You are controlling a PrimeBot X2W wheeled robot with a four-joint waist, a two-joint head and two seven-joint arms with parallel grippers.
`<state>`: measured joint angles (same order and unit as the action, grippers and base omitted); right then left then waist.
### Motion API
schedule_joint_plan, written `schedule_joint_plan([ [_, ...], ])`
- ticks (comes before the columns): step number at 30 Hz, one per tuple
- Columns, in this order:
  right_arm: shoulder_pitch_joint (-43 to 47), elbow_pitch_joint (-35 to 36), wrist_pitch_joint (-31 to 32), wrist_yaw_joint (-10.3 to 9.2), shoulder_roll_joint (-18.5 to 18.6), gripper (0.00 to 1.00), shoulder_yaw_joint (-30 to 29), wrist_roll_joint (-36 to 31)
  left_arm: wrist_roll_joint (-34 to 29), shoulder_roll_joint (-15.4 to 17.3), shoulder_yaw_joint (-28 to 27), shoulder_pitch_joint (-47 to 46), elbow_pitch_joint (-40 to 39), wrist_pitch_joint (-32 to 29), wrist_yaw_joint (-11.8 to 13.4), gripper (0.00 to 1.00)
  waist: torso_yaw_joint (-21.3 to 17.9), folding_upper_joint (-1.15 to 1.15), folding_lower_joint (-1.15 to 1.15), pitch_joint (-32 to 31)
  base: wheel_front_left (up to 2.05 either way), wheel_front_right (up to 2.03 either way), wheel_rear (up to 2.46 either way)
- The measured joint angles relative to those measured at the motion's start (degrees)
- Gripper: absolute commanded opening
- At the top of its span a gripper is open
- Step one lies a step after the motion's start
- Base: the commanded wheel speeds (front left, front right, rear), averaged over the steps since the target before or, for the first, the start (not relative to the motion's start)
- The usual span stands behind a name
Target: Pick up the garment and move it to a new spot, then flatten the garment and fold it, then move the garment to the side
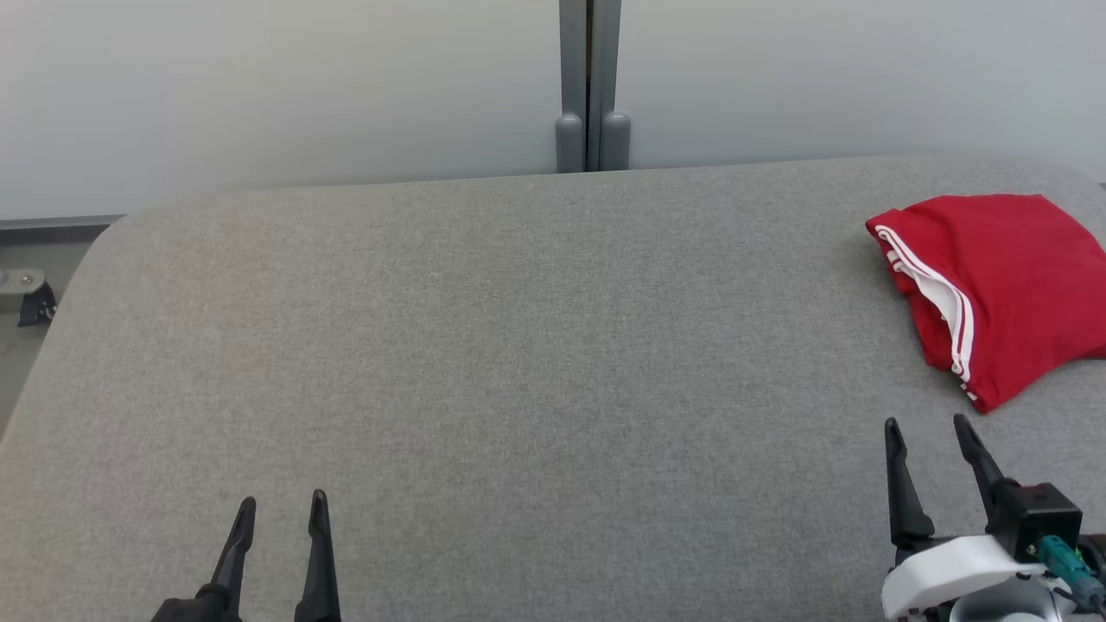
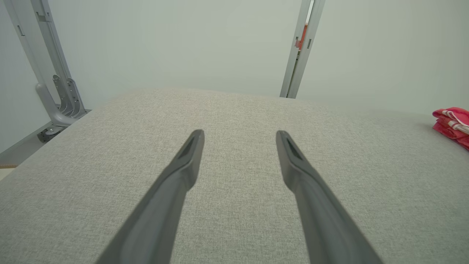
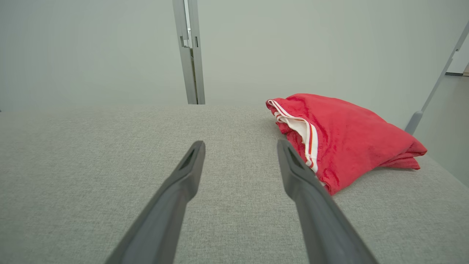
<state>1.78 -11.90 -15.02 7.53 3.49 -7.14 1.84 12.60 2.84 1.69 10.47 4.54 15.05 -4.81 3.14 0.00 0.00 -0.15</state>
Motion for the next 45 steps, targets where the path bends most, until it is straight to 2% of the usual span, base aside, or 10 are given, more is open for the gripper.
schedule_joint_plan([
  [6,2.70,1.04,-0.02,0.00,-0.53,1.00,1.30,0.31,0.91,0.00,-0.07,-0.02,0.31,0.00,-0.59,1.00,-0.90,0.00,0.00,-0.49,0.00,0.00,0.00],
  [21,3.14,1.10,-0.02,0.00,-0.59,1.00,2.59,1.96,2.80,-0.01,0.62,-0.14,2.10,-0.01,-1.47,1.00,-1.56,0.00,0.00,-0.76,0.00,0.00,0.00],
  [22,3.20,0.82,-0.01,0.00,-0.63,0.00,2.59,1.96,2.85,-0.05,0.65,-0.08,2.42,-0.02,-1.48,0.00,-1.55,0.00,0.00,-0.77,0.00,0.00,0.00],
  [25,3.50,-0.58,0.52,0.01,-0.94,0.00,2.49,2.54,3.50,-0.16,0.71,0.08,3.52,-0.34,-1.48,0.00,-1.57,0.00,0.00,-0.76,0.00,0.00,0.00],
  [45,1.34,-0.98,5.89,0.00,-0.93,0.00,2.13,25.15,23.69,0.09,-0.51,-3.16,5.27,-5.17,-1.58,0.00,-1.83,0.00,0.00,-0.58,0.00,0.00,0.00],
])
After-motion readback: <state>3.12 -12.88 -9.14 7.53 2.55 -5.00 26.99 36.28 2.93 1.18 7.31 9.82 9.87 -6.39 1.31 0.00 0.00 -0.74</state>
